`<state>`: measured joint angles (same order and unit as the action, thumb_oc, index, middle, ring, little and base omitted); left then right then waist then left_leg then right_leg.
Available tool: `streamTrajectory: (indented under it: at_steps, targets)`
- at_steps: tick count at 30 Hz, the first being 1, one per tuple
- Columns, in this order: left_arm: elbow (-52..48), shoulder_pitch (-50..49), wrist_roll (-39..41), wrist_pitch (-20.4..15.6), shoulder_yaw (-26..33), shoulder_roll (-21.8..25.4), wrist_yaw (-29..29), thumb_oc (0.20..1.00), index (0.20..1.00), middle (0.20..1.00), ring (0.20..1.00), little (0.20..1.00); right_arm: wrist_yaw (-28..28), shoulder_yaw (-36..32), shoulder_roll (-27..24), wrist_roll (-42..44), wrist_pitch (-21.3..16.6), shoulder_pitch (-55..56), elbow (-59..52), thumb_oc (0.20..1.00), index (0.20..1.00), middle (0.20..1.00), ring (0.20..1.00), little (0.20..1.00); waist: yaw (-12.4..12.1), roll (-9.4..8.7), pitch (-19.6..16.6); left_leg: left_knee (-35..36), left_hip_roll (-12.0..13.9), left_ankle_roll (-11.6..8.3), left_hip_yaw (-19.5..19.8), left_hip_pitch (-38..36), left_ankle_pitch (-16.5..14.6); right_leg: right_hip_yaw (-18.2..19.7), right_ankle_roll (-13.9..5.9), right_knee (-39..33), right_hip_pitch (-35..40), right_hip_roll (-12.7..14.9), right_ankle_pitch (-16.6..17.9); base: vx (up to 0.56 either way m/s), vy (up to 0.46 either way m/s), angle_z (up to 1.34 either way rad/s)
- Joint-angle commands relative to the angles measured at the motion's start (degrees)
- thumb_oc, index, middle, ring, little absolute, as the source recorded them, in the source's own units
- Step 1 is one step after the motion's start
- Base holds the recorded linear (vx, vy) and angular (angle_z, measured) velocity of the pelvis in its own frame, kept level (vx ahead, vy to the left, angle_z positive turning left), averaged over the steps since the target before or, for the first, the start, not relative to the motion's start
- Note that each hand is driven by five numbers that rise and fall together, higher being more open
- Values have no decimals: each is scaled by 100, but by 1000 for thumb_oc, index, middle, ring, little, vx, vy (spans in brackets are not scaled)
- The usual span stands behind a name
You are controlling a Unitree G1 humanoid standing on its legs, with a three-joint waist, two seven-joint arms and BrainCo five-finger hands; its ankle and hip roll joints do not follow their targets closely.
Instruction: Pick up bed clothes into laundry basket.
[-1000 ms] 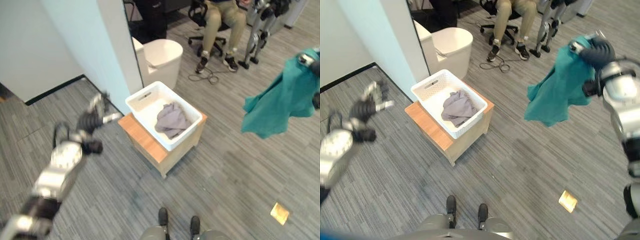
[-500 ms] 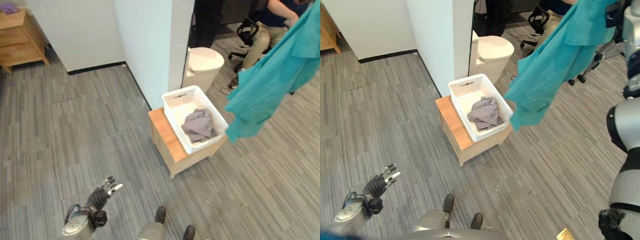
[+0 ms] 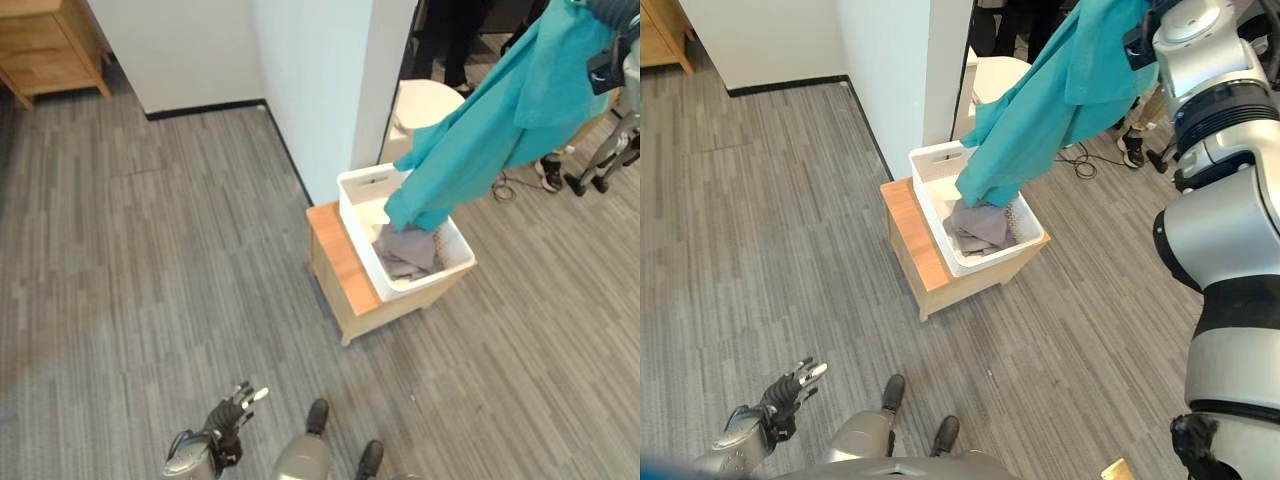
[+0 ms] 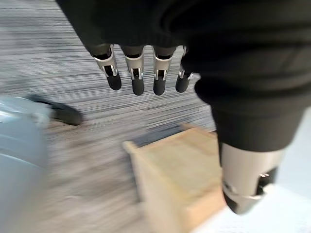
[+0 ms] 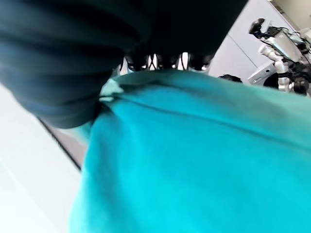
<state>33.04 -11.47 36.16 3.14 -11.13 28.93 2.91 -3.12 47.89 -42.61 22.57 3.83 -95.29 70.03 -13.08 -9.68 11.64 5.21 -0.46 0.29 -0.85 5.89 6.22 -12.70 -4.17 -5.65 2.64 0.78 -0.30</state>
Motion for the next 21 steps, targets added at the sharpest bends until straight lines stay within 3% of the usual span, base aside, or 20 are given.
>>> streamTrajectory:
  at_steps: [1,10,13,14,15,21]
  targets:
    - [-468,14,-175,-214,175,264,-39,1000,1000,1000,1000,1000,-107,399,-125,-639,-71,-604,-89,200,200,200,200,200,-215,-232,182,-21,326,-228,22,-142,-155,116,-432,65,-137,586,598,-56,8,0]
    - [-308,84,-15,-346,344,148,-264,1000,1000,1000,1000,1000,32,169,635,-1293,26,60,-201,200,200,200,200,200,-387,-24,528,-21,275,-218,58,144,-44,105,-397,65,-401,605,672,-59,23,1]
    - [-287,161,34,-407,396,107,-282,1000,1000,1000,1000,1000,372,461,747,-2099,154,203,238,200,200,200,200,200,-467,31,639,-21,245,-231,94,273,7,70,-388,65,-503,604,692,-39,12,2]
    - [-259,173,53,-420,420,87,-282,1000,1000,1000,1000,1000,460,461,720,-2117,161,240,262,555,555,555,555,555,-478,35,645,-21,244,-233,109,289,10,59,-394,65,-511,603,690,-11,-6,12]
    - [-245,176,82,-430,464,83,-267,1000,1000,1000,1000,1000,745,564,673,-2167,215,269,361,1000,1000,1000,1000,1000,-503,33,647,-21,241,-238,128,302,13,32,-399,65,-514,605,686,12,-23,11]
    - [-84,265,-35,-421,521,148,-191,1000,1000,1000,1000,1000,1273,1009,235,-2270,304,-54,504,1000,1000,1000,1000,1000,-522,-26,626,-21,252,-264,133,276,-3,13,-415,65,-489,607,655,14,-4,12]
